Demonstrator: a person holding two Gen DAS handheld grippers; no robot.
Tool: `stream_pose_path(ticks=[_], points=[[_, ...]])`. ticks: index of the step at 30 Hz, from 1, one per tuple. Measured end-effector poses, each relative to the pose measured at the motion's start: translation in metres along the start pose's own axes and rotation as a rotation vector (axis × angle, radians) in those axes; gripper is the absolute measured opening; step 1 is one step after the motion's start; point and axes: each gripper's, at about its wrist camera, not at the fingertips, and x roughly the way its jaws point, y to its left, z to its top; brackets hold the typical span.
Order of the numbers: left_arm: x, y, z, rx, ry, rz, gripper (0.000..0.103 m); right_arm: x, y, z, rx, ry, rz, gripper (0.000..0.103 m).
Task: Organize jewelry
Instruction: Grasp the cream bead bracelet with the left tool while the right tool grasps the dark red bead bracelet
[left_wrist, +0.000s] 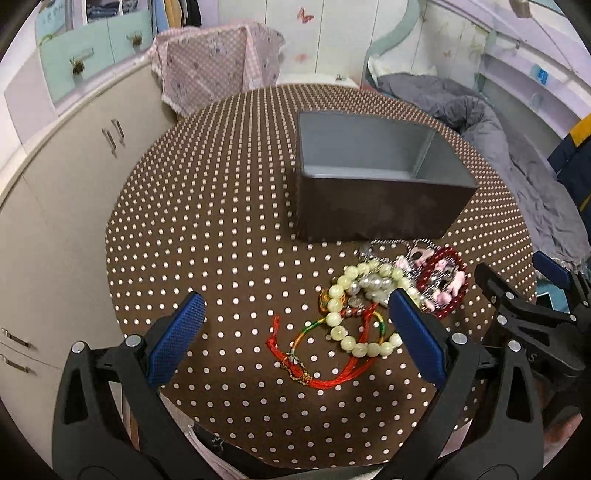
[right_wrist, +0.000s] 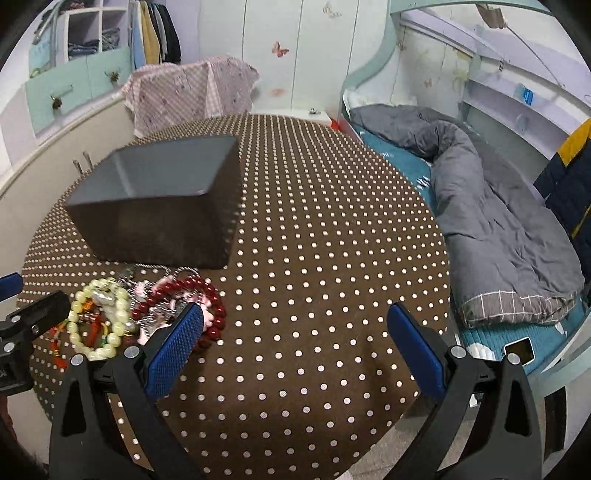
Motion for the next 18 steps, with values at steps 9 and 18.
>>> stream_pose_path(ticks=[9,18], points=[[0.019,0.003,0.002,-0.02,0.06,0.022,0.097,0.012,0.003,-0.001,0.006,0.039,-0.003,0.095],[0.03,0.008,0.003,-0.019,0.076,0.026,0.081,0.021,0.01,0.002,-0.029,0.034,-0.035,0.095]])
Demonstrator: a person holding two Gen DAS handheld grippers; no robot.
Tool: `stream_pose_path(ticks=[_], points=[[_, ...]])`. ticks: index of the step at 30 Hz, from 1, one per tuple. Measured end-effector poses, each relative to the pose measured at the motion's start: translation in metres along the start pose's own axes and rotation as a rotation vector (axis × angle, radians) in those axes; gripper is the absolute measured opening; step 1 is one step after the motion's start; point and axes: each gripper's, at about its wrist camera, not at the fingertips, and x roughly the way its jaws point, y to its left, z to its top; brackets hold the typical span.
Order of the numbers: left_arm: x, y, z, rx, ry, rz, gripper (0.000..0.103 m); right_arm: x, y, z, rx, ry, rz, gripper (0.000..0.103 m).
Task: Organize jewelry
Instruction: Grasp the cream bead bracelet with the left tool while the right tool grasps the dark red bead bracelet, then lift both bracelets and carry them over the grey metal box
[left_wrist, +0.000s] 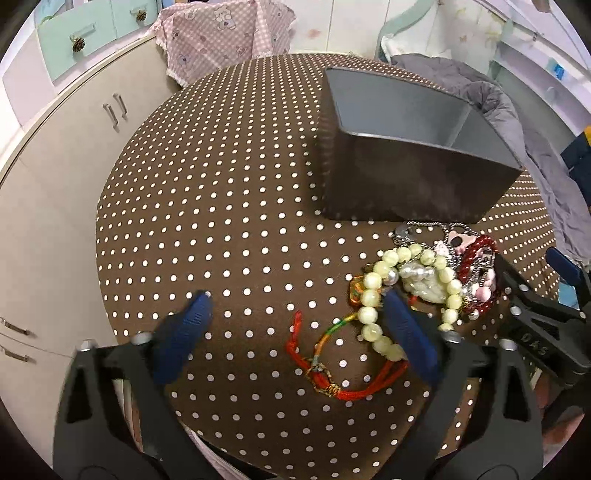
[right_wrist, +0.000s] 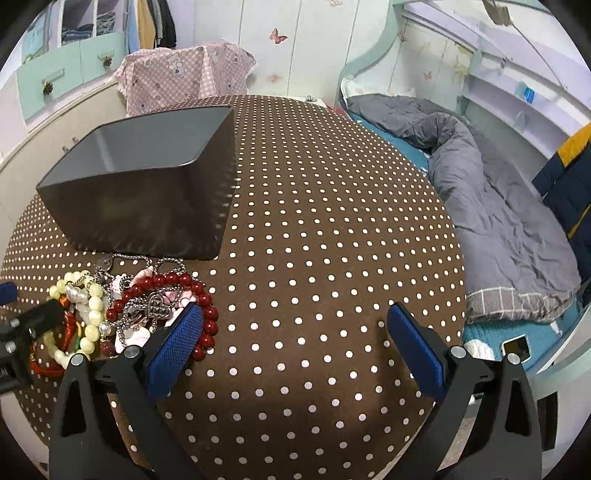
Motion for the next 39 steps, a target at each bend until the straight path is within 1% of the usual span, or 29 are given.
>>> stream_pose_path(ticks=[1,2,3,4,5,6,8,9,10,11,13,14,20,29,31,39], points=[[-0.001,-0.001,0.0,0.006,-0.008,0.0,0.073,0.0,0.003,0.0,-0.008,-0.006,-0.002,0.093],[-0.002,-0.002,0.0,0.011,-0.015,-0.007,0.069,0.0,0.004,0.001,-0.01,-0.008,0.004,0.085],[-0.003,-0.002,-0.001,0.013,-0.018,-0.019,0.057,0.0,0.004,0.001,-0.007,-0.007,0.028,0.08],[-0.004,-0.003,-0.001,0.015,-0.022,-0.034,0.048,0.0,0.005,0.001,-0.004,-0.005,0.045,0.071],[-0.004,-0.003,-0.001,0.018,-0.025,-0.043,0.043,-0.001,0.005,0.001,-0.005,-0.004,0.065,0.065],[-0.005,-0.004,-0.001,0.021,-0.028,-0.048,0.034,-0.001,0.006,0.001,-0.011,-0.006,0.078,0.061],[-0.006,-0.005,-0.001,0.028,-0.031,-0.054,0.029,-0.002,0.007,0.001,-0.021,-0.007,0.103,0.045],[-0.006,-0.005,-0.001,0.031,-0.032,-0.061,0.023,-0.003,0.008,0.001,-0.026,-0.008,0.116,0.04],[-0.006,-0.005,-0.001,0.031,-0.031,-0.077,0.017,-0.004,0.008,0.001,-0.033,-0.011,0.128,0.029],[-0.007,-0.005,-0.001,0.029,-0.031,-0.085,0.015,-0.005,0.01,0.001,-0.036,-0.012,0.133,0.02],[-0.008,-0.007,-0.001,0.035,-0.035,-0.085,0.011,-0.006,0.009,0.0,-0.038,-0.012,0.138,0.012],[-0.008,-0.007,0.0,0.035,-0.036,-0.089,0.011,-0.006,0.008,0.0,-0.033,-0.011,0.142,0.007],[-0.015,0.003,0.006,0.016,-0.053,-0.127,0.011,-0.007,-0.002,0.001,0.004,-0.005,0.175,0.007],[-0.024,0.009,0.009,0.006,-0.081,-0.148,0.01,-0.023,-0.008,0.004,0.024,-0.043,0.193,0.007],[-0.027,0.01,0.008,0.011,-0.092,-0.151,0.01,-0.028,-0.008,0.006,0.02,-0.054,0.196,0.007],[-0.049,0.013,0.02,0.04,-0.155,-0.19,0.01,-0.05,-0.009,0.016,0.002,-0.125,0.195,0.007]])
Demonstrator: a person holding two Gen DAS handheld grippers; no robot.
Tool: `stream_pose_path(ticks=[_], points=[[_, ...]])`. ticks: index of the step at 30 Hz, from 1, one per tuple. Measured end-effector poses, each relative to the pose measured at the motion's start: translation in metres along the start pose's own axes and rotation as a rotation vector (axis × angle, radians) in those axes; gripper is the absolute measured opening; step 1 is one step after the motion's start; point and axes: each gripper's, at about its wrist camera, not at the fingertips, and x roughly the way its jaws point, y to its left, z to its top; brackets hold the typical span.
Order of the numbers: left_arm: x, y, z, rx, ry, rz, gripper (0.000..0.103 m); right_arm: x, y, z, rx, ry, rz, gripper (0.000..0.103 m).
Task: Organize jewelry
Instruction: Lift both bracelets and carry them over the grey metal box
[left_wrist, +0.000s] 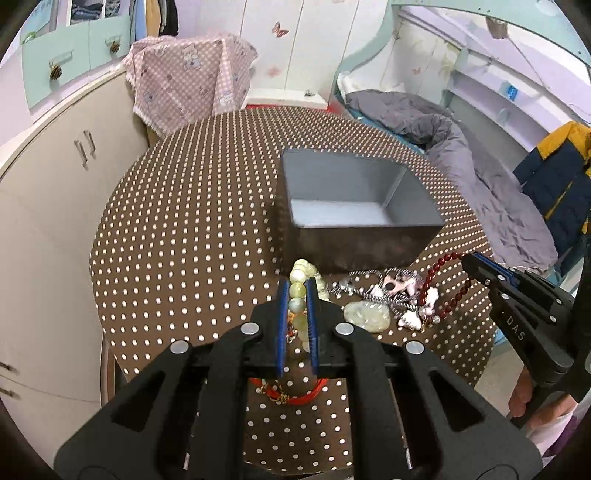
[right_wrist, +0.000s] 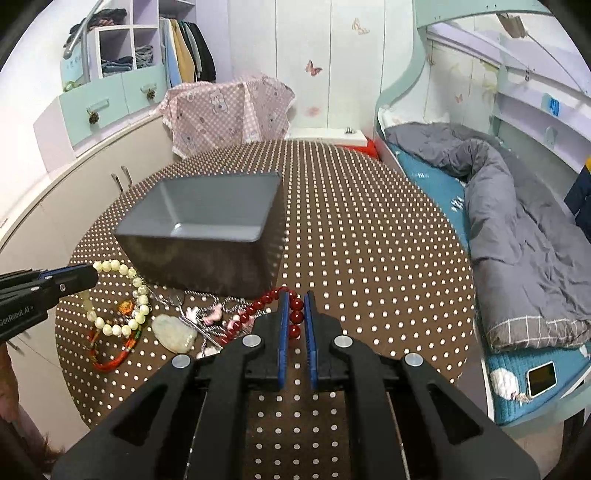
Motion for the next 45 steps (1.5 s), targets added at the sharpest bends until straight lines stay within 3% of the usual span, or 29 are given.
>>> stream_pose_path(ticks=[30,39,45], points=[[-0.063,-0.008,0.053,0.087,-0.211,-0.055,0.01,-0.045,0.014,0.048,-0.091,-0.198,0.024,0.007],[-0.062,-0.014,0.067,0.084,-0.236,-0.07,0.01,-0.049,0.024,0.072,-0.125,-0.249,0.038,0.007],[-0.042,-0.017,0.074,0.08,-0.197,-0.093,0.01,-0.033,0.029,0.084,-0.128,-0.234,0.063,0.007]])
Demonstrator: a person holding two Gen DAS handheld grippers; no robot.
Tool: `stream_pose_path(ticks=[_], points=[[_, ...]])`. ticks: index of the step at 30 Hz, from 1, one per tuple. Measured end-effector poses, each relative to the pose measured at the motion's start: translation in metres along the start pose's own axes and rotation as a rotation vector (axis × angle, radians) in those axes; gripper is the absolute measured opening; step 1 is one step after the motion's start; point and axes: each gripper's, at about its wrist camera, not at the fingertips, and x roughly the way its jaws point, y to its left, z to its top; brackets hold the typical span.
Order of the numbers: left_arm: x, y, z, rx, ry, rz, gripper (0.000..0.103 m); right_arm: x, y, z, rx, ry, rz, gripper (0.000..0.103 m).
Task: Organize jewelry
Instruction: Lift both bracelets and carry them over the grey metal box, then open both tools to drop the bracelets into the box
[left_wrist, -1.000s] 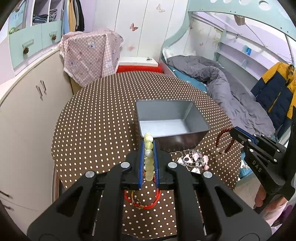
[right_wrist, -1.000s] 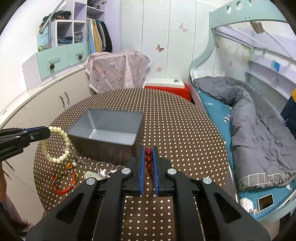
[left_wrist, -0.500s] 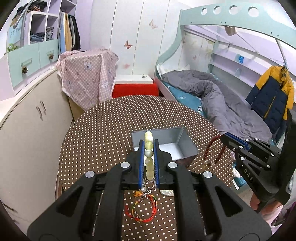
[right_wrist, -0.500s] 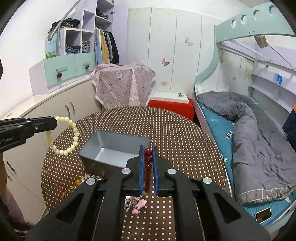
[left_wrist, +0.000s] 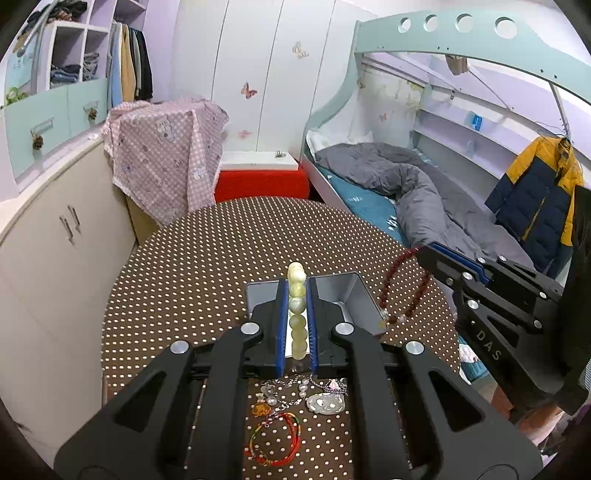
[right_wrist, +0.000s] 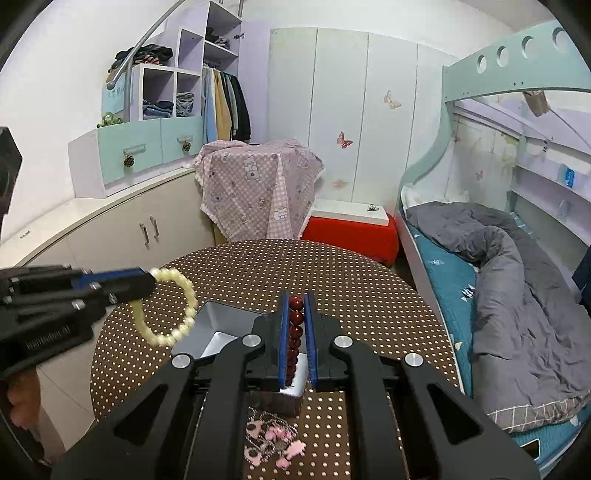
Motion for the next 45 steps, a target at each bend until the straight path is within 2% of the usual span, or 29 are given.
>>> stream_pose_path(ticks=[10,15,16,19,20,22,26,45], points=[[0.045,0.008,-0.005,-0.032,0.103,-0.009,0.01,0.042,-0.001,-0.004,0.023,0.093,0.033,0.007],[0.058,0.01,-0.005,-0.04,0.134,-0.026,0.01,0.045,-0.004,-0.002,0.021,0.101,0.044,0.009],[0.06,0.009,-0.004,-0.047,0.139,-0.031,0.01,0.045,-0.005,-0.002,0.022,0.101,0.045,0.015],[0.064,0.012,-0.004,-0.058,0.154,-0.024,0.013,0.044,-0.01,-0.002,0.03,0.099,0.04,0.051],[0.064,0.014,-0.003,-0.061,0.157,-0.015,0.017,0.044,-0.011,-0.003,0.029,0.098,0.026,0.055],[0.063,0.018,-0.002,-0.077,0.154,-0.013,0.06,0.043,-0.013,-0.004,0.03,0.096,0.014,0.055],[0.056,0.022,-0.001,-0.087,0.117,0.019,0.06,0.04,-0.02,-0.005,0.054,0.094,0.002,0.06],[0.044,0.02,-0.007,-0.065,0.119,0.041,0.06,0.028,-0.019,-0.01,0.052,0.089,-0.008,0.061]])
